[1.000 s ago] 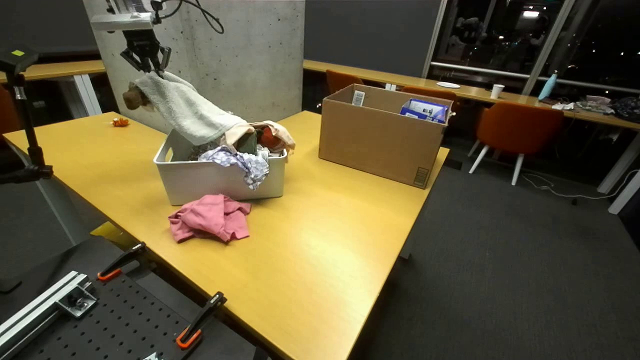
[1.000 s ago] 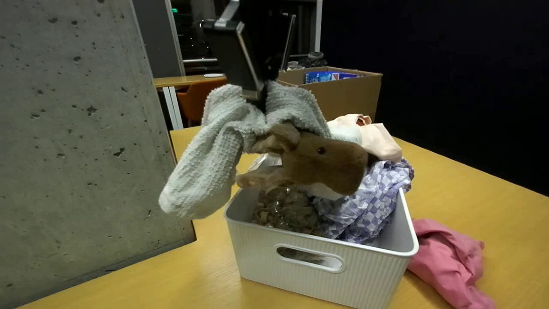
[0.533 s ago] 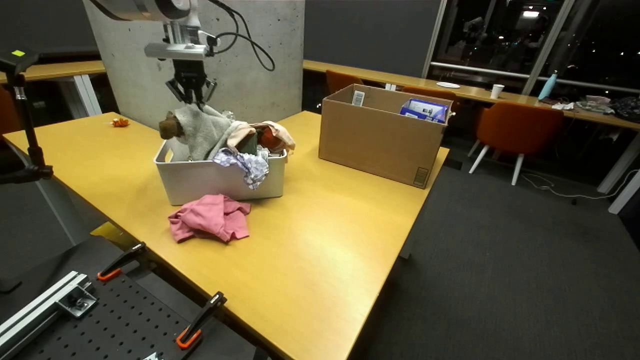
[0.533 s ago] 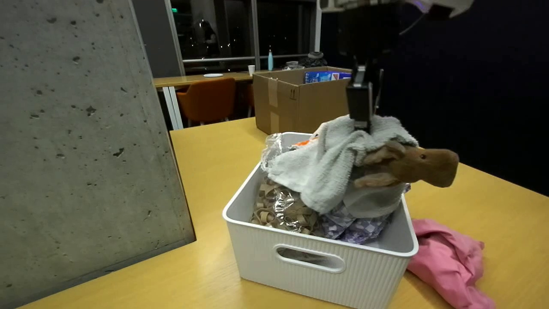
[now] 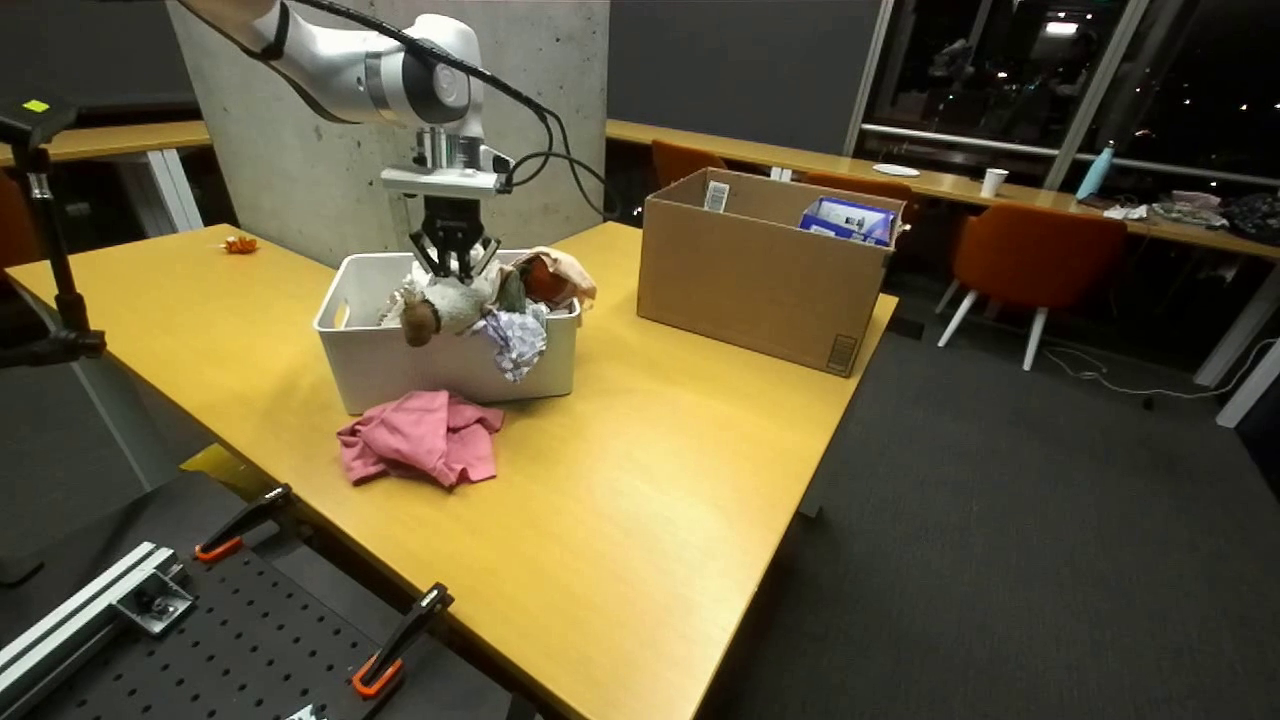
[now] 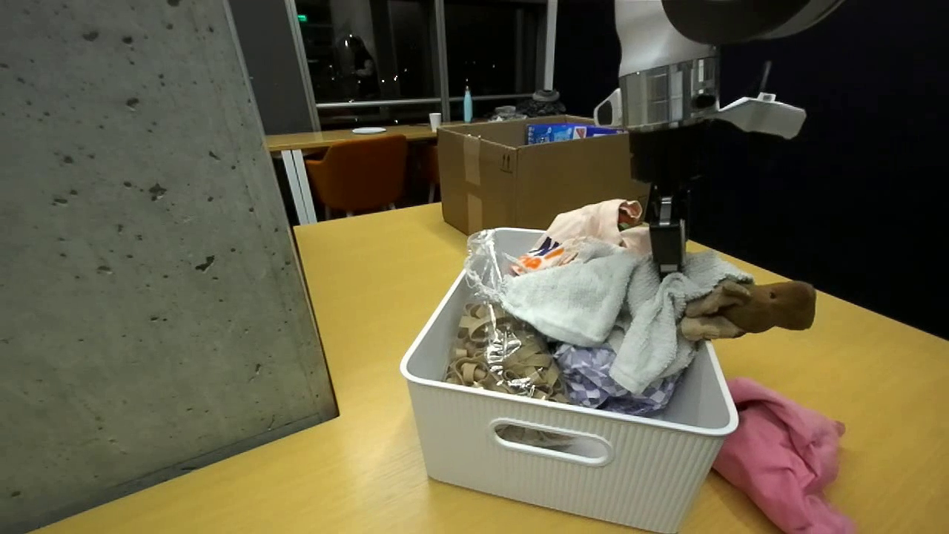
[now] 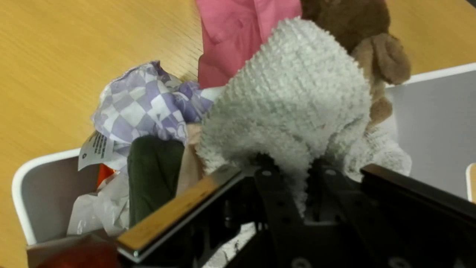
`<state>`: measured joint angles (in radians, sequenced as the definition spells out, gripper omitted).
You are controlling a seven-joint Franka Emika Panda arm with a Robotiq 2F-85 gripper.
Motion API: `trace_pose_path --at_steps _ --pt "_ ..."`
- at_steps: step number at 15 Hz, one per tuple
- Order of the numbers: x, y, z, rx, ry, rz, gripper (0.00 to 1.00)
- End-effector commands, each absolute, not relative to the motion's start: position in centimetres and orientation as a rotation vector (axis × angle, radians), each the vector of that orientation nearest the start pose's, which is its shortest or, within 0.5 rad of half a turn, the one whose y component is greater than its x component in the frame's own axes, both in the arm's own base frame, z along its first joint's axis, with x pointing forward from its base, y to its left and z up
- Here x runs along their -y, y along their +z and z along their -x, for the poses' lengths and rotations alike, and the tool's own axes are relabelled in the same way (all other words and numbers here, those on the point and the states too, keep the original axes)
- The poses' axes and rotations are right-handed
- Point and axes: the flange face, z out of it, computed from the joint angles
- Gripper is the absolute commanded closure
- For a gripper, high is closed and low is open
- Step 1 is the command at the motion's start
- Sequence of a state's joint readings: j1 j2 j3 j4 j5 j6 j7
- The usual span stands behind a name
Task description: Place the towel over the moose then place them in the storage box.
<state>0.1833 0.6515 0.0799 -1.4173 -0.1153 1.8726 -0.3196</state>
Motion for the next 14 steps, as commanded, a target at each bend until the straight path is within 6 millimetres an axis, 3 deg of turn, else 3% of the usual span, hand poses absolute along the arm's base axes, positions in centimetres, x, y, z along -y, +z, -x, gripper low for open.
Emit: trace_pose_path --at_steps 1,3,4,5,8,12,14 --pt "-18.2 29.4 -68.2 1.037 0.286 3.041 0.95" --pt "-19.0 29.2 -68.1 1.079 0.281 3.041 0.95" --pt "-19.4 29.2 -68.1 1.092 0.273 3.049 0.71" --pt "-19.7 29.3 -67.9 1.107 0.261 3.054 0.55" --pt "-20.6 30.5 -67.3 1.131 0.186 3.082 0.35" --pt "-20.5 34.5 -64.4 1.044 0.029 3.134 0.06" --pt "-19.7 36.7 -62.7 0.933 -0.015 3.151 0.00"
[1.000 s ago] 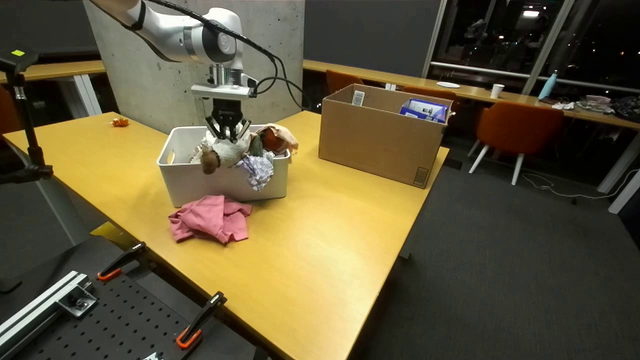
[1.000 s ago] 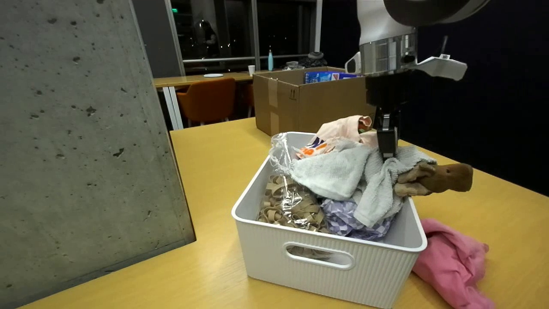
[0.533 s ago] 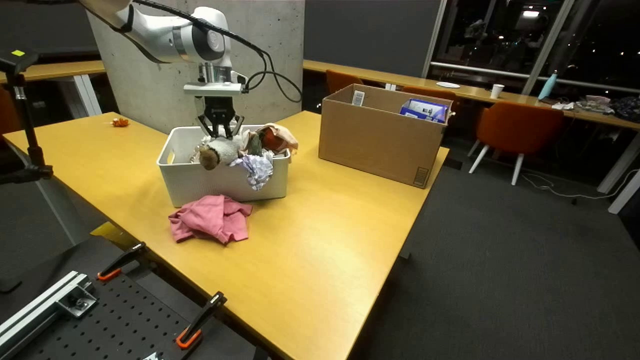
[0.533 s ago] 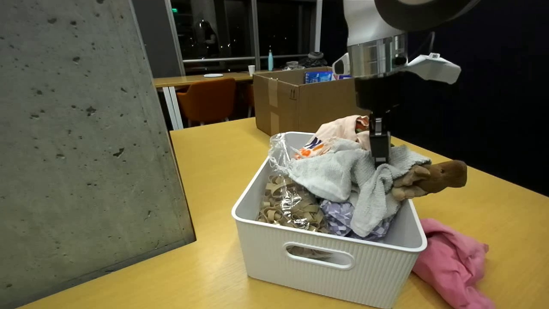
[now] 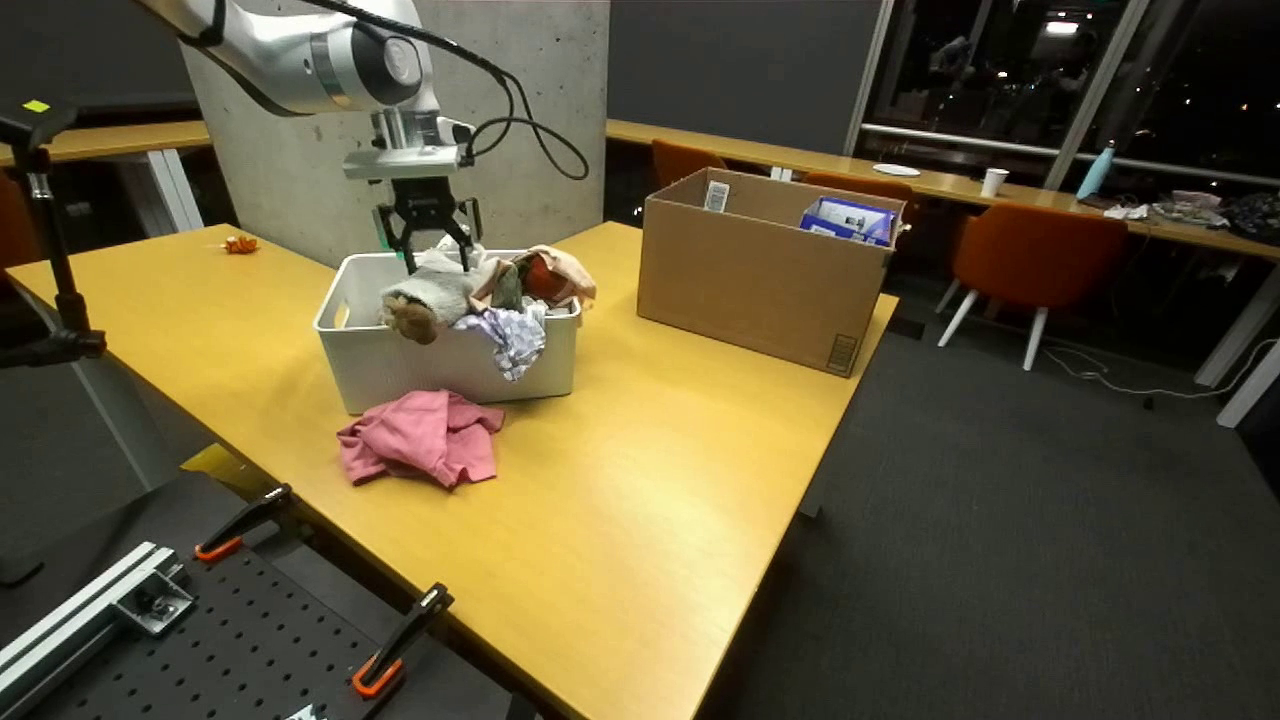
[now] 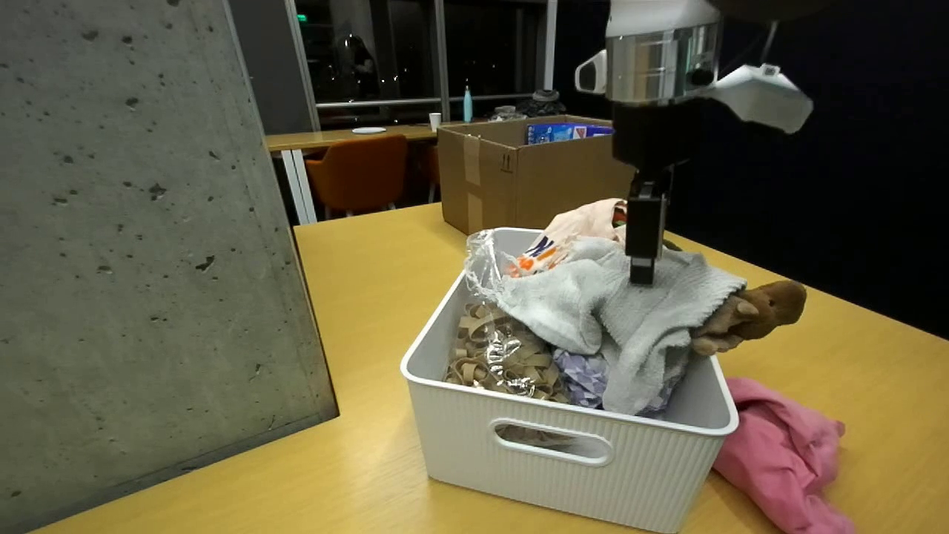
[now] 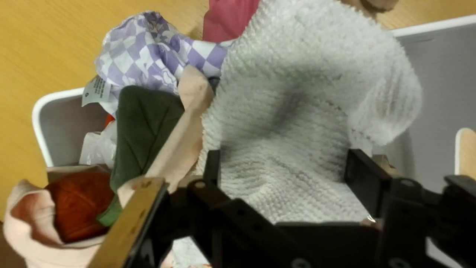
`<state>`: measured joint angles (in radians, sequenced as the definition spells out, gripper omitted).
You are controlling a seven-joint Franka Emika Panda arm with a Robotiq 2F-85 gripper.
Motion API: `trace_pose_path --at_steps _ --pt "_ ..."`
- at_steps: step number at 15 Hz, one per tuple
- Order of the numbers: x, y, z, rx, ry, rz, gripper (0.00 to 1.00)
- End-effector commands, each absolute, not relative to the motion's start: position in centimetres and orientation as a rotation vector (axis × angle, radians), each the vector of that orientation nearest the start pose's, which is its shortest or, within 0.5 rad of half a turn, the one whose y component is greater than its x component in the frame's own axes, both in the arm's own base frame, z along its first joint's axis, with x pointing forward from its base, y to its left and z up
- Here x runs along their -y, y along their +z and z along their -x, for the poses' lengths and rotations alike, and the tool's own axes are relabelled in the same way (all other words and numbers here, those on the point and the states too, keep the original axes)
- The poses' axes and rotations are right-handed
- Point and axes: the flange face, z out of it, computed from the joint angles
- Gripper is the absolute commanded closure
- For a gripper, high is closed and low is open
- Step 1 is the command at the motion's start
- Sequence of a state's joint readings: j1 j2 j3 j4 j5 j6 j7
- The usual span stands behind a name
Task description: Place the towel over the moose then place them in the storage box.
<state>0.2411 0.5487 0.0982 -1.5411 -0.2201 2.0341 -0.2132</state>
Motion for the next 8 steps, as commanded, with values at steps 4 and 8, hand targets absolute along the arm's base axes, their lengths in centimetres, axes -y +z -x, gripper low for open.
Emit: trace_pose_path --at_steps 4,8 --pt "-16.8 40.9 -59.0 0.709 -0.099 3.196 0.00" --pt "-13.2 43.2 -56.7 0.551 -0.191 3.196 0.00"
